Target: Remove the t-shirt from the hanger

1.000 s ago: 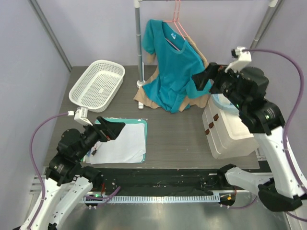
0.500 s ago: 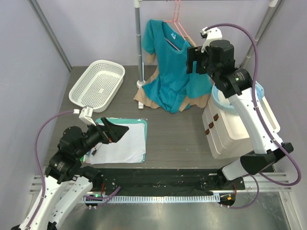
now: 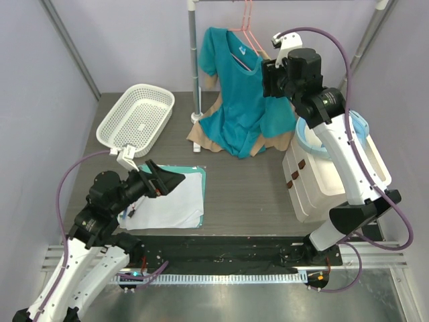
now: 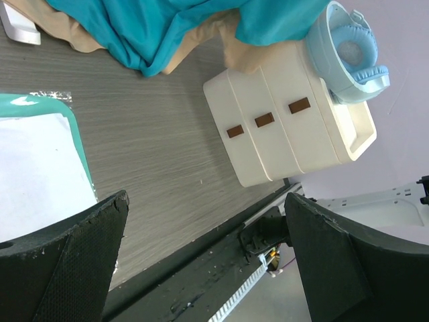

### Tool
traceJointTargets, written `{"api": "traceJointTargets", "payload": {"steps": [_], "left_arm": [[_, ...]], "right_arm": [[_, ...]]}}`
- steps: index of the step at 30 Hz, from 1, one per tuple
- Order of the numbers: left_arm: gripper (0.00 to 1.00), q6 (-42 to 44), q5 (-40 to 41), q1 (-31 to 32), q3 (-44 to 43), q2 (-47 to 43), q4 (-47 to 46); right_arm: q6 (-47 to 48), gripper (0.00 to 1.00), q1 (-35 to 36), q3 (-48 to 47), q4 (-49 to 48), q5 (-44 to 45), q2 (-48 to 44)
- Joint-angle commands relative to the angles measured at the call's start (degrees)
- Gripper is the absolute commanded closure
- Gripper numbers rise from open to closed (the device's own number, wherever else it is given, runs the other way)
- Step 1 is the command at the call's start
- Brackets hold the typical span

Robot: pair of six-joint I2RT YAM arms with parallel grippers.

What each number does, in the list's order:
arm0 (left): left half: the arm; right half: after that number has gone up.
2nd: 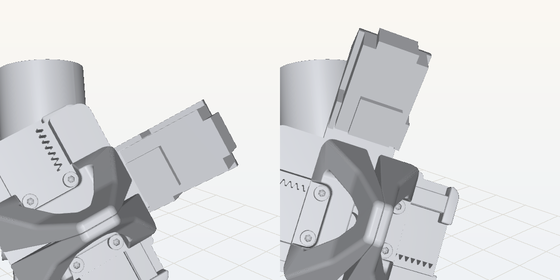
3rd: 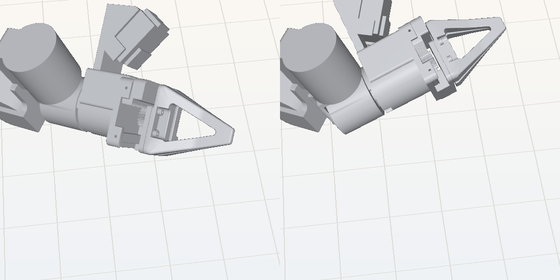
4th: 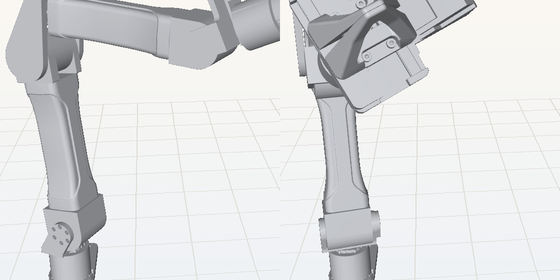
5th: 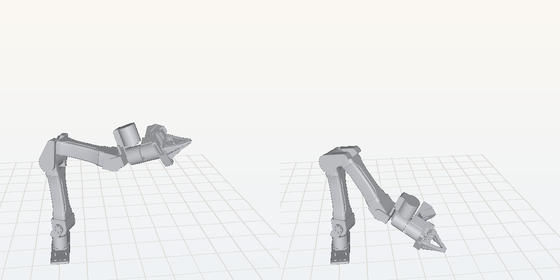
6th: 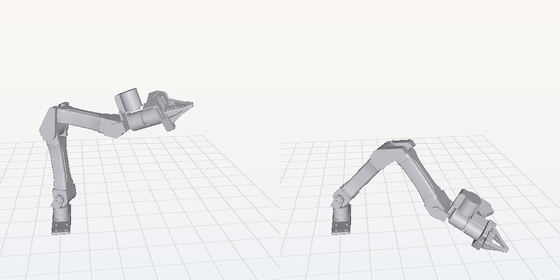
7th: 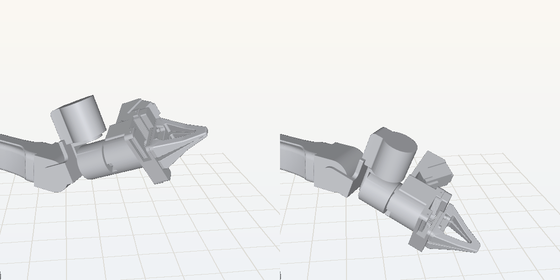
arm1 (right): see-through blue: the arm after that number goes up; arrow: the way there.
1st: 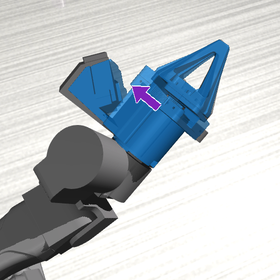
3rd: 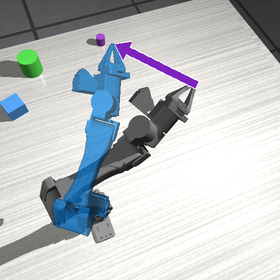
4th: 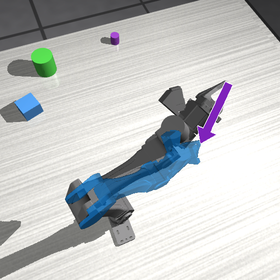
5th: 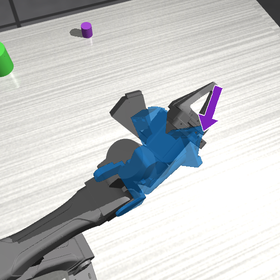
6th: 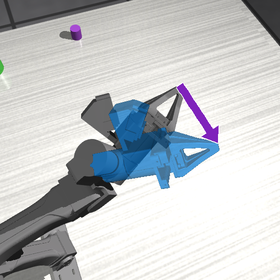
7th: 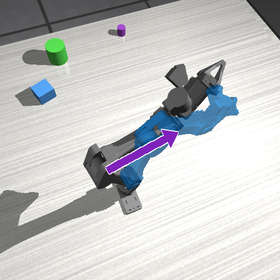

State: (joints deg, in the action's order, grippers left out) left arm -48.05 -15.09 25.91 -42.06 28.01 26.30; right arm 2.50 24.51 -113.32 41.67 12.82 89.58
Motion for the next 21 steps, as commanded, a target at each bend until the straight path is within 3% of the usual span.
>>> {"api": "traceJointTargets", "payload": {"steps": [1, 8, 17, 19, 21], "left_arm": [[0.03, -1.25, -1.87, 0.02, 0.32, -0.06, -3.28], [0.03, -1.34, -1.52, -0.07, 0.14, -0.5, -1.87], [0.03, -1.52, -1.78, 0.02, -0.56, -0.41, -1.52], [0.03, -1.52, -1.96, 0.02, -0.56, -0.15, -1.34], [0.03, -1.61, -2.13, 0.02, -0.56, -0.24, -1.26]], "right_arm": [[2.67, 0.4, -0.17, -1.12, -3.08, 0.36, 0.76], [2.86, 0.46, -0.61, -1.82, -3.79, -2.0, 3.31], [3.12, 0.65, -0.69, -1.47, -8.0, -5.08, 5.08], [4.17, 0.65, -0.61, -1.12, -9.93, -5.96, 5.43], [4.35, 0.58, -0.61, -1.12, -11.08, -6.49, 5.78]]}}
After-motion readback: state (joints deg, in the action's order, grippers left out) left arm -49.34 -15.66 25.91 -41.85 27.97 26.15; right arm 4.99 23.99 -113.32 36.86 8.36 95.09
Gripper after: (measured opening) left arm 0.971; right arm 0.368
